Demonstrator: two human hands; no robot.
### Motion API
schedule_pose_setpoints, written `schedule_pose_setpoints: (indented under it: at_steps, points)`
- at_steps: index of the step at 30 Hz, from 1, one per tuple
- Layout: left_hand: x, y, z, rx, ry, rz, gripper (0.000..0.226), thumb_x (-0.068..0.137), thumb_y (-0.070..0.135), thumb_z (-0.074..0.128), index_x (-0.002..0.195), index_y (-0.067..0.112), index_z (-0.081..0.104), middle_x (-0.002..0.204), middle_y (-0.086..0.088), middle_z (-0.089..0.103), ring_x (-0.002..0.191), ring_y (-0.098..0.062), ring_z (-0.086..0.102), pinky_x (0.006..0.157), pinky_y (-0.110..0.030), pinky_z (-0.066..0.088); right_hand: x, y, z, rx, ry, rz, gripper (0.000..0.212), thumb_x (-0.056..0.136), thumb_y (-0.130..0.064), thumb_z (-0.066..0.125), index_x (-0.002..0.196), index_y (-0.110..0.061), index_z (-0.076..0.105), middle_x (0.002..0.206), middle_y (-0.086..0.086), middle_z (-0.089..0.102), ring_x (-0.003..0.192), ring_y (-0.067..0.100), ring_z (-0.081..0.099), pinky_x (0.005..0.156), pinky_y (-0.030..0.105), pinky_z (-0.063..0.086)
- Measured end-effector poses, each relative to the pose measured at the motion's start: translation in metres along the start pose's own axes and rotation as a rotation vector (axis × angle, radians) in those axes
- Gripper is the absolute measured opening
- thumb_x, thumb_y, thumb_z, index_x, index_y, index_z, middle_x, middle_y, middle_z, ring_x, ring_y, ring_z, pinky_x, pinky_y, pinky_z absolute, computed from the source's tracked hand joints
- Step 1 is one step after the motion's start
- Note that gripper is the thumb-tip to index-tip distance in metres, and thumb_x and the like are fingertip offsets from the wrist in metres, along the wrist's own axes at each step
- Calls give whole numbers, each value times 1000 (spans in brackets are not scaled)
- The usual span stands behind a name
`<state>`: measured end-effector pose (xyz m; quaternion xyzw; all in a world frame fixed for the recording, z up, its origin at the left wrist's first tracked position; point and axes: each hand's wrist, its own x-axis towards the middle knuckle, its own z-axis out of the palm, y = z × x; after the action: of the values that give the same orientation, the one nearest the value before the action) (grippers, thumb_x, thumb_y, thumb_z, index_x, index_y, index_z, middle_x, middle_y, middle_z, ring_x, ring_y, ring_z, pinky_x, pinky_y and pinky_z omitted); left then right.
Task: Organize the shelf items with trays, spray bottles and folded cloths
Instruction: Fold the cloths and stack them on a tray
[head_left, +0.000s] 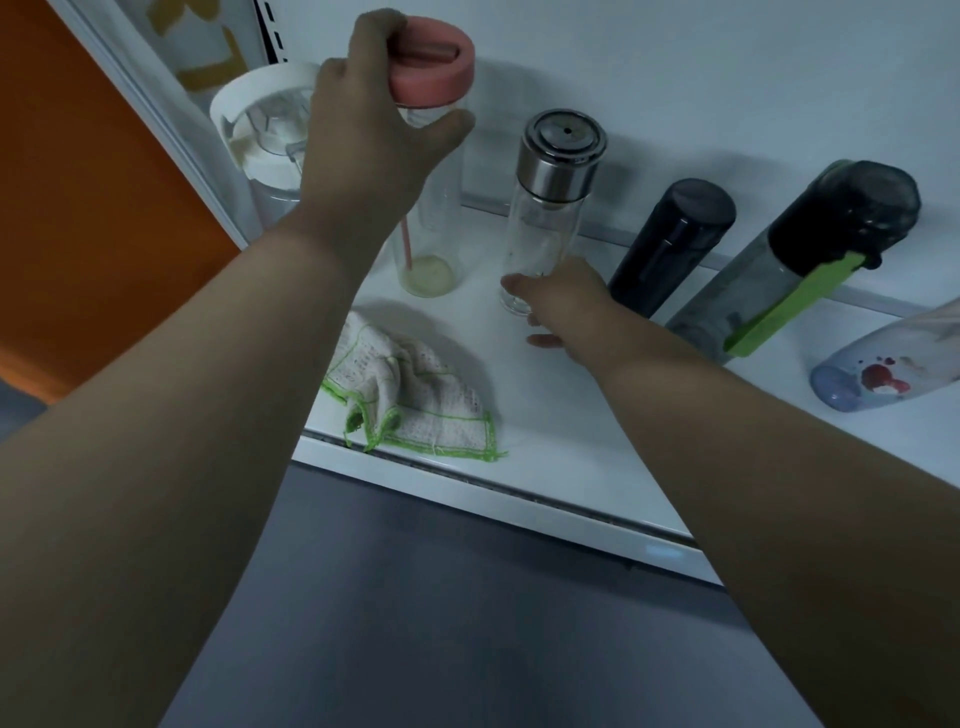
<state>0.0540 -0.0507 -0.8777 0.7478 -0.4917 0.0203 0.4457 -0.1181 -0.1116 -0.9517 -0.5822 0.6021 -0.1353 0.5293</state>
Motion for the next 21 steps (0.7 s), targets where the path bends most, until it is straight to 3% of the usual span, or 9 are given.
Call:
schedule_pose_setpoints:
  at_steps: [2,4,7,9,13,17,19,21]
  points:
    - [-4,1,1,4,21,-4,74,76,51,71,137,16,48,124,-8,58,111,-19,53,86,-11,37,-6,-3,-3,-112,-63,21,43,90,-25,68,126,-7,52,108,12,61,97,27,65,66,36,58]
    - [-10,1,2,20,49,-22,76,76,52,70,139,17,47,129,-13,52,116,-22,51,92,-13,36,-16,-8,-8,-261,-126,71,35,95,-22,61,124,-5,52,95,11,60,83,25,63,62,34,55]
    - [-19,3,0,90,57,14,81,76,54,69,143,15,45,148,-23,34,137,-34,37,111,-21,33,-27,-12,-21,-434,-234,171,34,97,-25,58,122,-3,52,97,12,63,68,22,60,51,29,50]
    - [-24,6,-4,174,44,58,82,78,56,67,145,15,43,154,-23,27,144,-37,29,115,-28,31,-32,-10,-31,-498,-283,193,30,96,-30,61,113,-7,53,91,9,66,65,20,61,51,27,48]
    - [-25,23,-16,268,161,157,76,81,57,62,142,13,48,149,-18,37,138,-35,37,111,-33,36,-41,-1,-55,-541,-348,251,30,91,-37,68,99,-9,62,84,5,74,66,18,66,55,24,49]
    - [-30,60,-18,166,172,222,57,84,43,58,134,16,53,140,-15,45,129,-32,46,101,-39,45,-53,16,-86,-614,-376,277,29,93,-38,65,101,-10,65,91,5,75,69,17,66,57,23,48]
    - [-38,82,-13,129,126,271,52,85,34,57,133,15,55,136,-16,48,128,-32,45,104,-33,41,-60,30,-108,-711,-360,302,29,96,-36,62,104,-8,62,92,7,71,66,17,63,49,20,47]
    - [-49,107,-5,101,55,330,50,85,28,56,133,15,56,135,-15,50,128,-31,44,107,-12,25,-70,47,-137,-782,-334,373,30,98,-33,59,108,-5,60,95,9,68,66,18,61,41,17,46]
